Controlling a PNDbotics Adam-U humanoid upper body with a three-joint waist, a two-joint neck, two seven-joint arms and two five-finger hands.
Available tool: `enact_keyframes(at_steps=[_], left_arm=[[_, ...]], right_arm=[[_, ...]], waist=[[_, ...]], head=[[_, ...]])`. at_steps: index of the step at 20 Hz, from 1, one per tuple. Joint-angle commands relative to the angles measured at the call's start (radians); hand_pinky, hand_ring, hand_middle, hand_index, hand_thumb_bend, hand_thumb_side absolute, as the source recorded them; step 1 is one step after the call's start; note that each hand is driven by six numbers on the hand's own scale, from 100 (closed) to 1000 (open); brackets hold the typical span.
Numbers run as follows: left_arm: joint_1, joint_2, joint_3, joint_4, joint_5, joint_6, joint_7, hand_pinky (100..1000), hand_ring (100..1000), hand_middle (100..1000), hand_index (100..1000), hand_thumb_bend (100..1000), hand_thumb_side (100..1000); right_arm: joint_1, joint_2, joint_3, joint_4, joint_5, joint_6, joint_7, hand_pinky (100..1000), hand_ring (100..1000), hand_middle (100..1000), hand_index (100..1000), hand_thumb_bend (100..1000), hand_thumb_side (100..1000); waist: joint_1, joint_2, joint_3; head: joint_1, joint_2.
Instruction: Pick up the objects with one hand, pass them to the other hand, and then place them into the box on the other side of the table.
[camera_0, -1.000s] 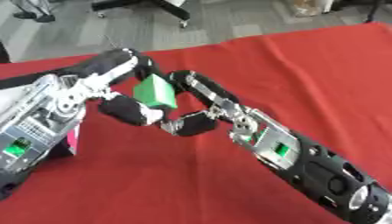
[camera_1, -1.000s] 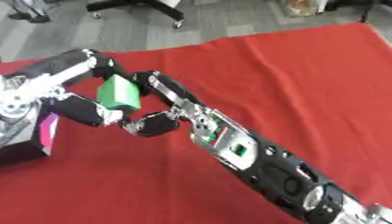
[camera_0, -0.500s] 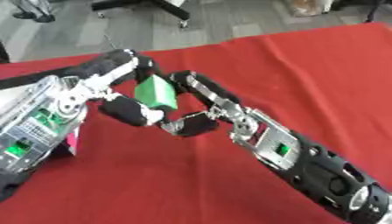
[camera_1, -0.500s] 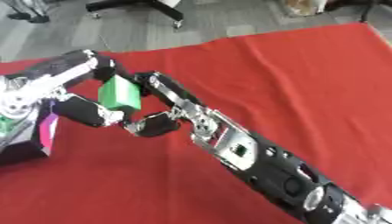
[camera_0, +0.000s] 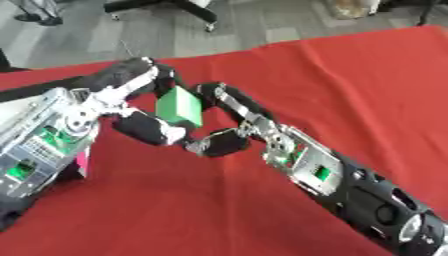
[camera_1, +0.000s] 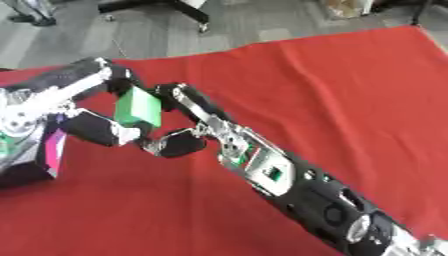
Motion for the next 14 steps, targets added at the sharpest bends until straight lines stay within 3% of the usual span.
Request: enact_keyframes(at_steps=[1, 6, 14], left_arm=[[-0.008, 0.059, 0.029, -0.014, -0.023, 0.004, 0.006, 763, 642, 514, 445, 100, 240], [0.0, 0.069, 0.035, -0.021, -0.033, 0.01, 0.009, 758, 636, 497, 441, 100, 230], [0.007, 0.077, 0.035, -0.024, -0.033, 0.012, 0.005, 748, 596, 403, 416, 100, 203]], right_arm=[[-0.006, -0.013, -0.009, -0.016, -0.01, 0.031, -0.009, 770, 711, 518, 660, 428, 144], [-0.004, -0.013, -0.013, -0.017, -0.039, 0.073, -0.025, 766, 714, 523, 674, 439, 167], [-0.003, -0.016, -0.014, -0.023, -0.044, 0.081, -0.022, 776, 737, 553, 717, 480, 210]], waist=[[0.009, -0.01, 0.002], [0.008, -0.009, 0.003], [0.009, -0.008, 0.002]], head=[[-0.002, -0.004], [-0.002, -0.007], [-0.003, -0.005]])
